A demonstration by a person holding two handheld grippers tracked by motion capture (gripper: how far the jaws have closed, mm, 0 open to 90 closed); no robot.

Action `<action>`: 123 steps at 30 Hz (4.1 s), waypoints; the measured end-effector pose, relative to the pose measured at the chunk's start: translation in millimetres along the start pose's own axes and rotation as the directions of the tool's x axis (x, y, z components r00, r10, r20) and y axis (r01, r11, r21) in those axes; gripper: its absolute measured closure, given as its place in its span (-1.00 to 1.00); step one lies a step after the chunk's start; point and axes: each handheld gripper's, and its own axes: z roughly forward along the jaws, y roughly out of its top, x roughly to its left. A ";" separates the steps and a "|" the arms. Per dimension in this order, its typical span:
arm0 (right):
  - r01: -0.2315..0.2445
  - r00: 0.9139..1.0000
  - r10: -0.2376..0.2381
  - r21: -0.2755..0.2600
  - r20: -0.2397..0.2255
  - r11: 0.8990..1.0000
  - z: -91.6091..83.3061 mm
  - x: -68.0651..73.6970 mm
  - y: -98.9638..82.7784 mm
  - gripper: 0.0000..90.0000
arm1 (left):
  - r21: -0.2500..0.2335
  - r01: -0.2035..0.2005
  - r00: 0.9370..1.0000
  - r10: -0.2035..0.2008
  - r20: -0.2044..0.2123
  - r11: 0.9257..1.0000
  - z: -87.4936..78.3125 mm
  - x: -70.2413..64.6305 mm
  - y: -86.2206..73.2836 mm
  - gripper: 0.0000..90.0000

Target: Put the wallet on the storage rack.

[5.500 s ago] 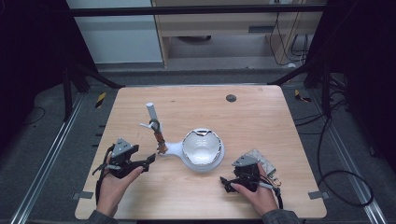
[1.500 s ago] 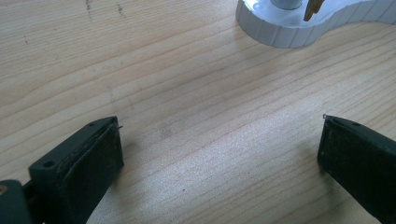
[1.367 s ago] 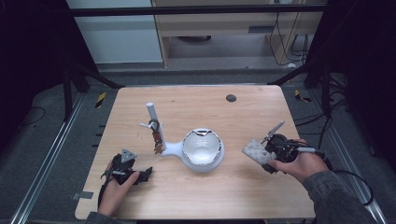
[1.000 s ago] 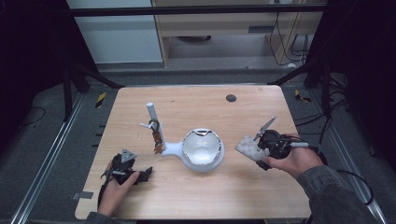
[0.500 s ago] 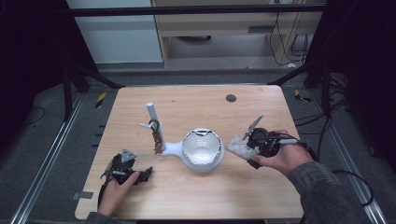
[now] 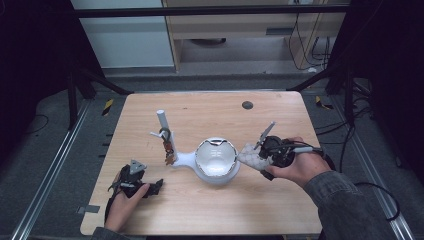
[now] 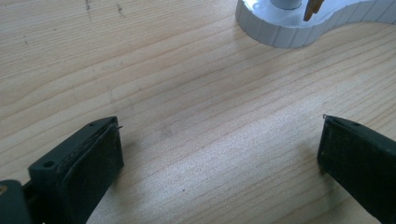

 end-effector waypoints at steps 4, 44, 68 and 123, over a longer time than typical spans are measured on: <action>0.010 1.000 -0.010 0.002 -0.002 1.000 -0.7 2.3 3.5 -0.30 | 0.000 0.000 1.000 0.000 0.000 1.000 0.0 0.0 0.0 -1.00; 0.142 0.988 -0.139 0.047 -0.062 0.989 18.1 31.9 56.3 -0.30 | 0.002 -0.001 1.000 0.001 0.000 1.000 -0.1 0.0 0.1 -1.00; 0.168 0.983 -0.159 0.106 -0.094 0.980 41.9 31.2 96.0 -0.30 | 0.002 -0.001 1.000 0.001 0.000 1.000 0.0 0.0 0.1 -1.00; 0.151 0.986 -0.140 0.125 -0.091 0.981 63.2 28.2 120.0 -0.30 | 0.001 -0.004 1.000 0.004 0.002 1.000 0.2 0.0 0.4 -1.00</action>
